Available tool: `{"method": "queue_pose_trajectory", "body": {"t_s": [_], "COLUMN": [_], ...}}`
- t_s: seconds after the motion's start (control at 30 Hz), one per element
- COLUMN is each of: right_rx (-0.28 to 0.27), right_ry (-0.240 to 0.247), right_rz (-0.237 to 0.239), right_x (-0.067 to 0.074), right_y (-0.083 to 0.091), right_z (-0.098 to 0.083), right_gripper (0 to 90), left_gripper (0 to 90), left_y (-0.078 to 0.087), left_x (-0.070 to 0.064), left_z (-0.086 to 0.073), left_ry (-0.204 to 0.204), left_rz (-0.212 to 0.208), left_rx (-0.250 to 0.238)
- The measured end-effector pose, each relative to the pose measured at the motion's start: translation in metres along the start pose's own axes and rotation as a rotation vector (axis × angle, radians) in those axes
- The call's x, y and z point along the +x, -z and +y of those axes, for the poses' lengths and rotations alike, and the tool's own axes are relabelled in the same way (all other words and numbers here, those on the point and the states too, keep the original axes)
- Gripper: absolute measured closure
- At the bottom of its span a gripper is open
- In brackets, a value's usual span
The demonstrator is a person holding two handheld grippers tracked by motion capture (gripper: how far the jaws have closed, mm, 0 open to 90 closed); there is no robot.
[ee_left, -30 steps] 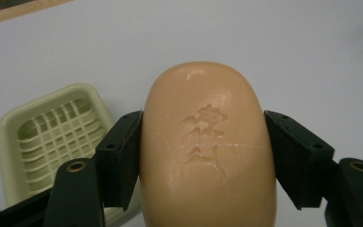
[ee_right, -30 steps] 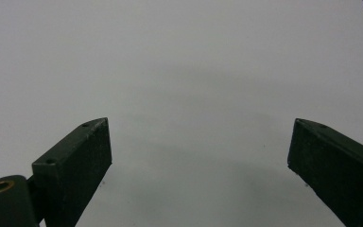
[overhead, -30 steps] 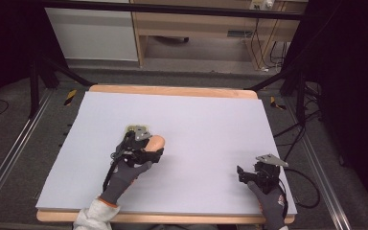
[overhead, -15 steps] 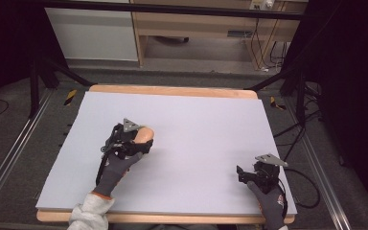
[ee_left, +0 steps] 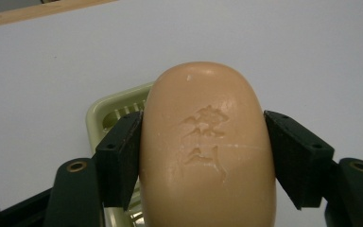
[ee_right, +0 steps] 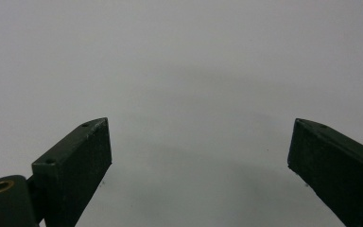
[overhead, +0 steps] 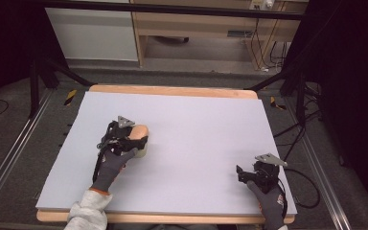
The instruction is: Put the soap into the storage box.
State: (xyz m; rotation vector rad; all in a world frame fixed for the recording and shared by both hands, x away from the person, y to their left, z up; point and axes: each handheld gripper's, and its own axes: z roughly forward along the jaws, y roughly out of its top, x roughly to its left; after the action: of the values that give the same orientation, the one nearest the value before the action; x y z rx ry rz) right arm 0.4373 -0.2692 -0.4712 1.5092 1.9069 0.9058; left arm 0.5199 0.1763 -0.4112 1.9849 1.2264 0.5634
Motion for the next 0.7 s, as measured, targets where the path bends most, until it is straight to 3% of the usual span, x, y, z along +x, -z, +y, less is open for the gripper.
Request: {"method": "queue_pose_trajectory", "body": {"t_s": [0.7], "right_rx": [-0.003], "right_ry": [0.012], "right_rz": [0.005], "right_x": [0.003], "right_y": [-0.002], "right_z": [0.002], "right_gripper": [7.3], "left_gripper": [31.6], "left_y": [-0.022], "left_x": [0.019], "left_z": [-0.005], "left_ry": [0.032], "left_rz": [0.027], "left_rx": [0.027]}}
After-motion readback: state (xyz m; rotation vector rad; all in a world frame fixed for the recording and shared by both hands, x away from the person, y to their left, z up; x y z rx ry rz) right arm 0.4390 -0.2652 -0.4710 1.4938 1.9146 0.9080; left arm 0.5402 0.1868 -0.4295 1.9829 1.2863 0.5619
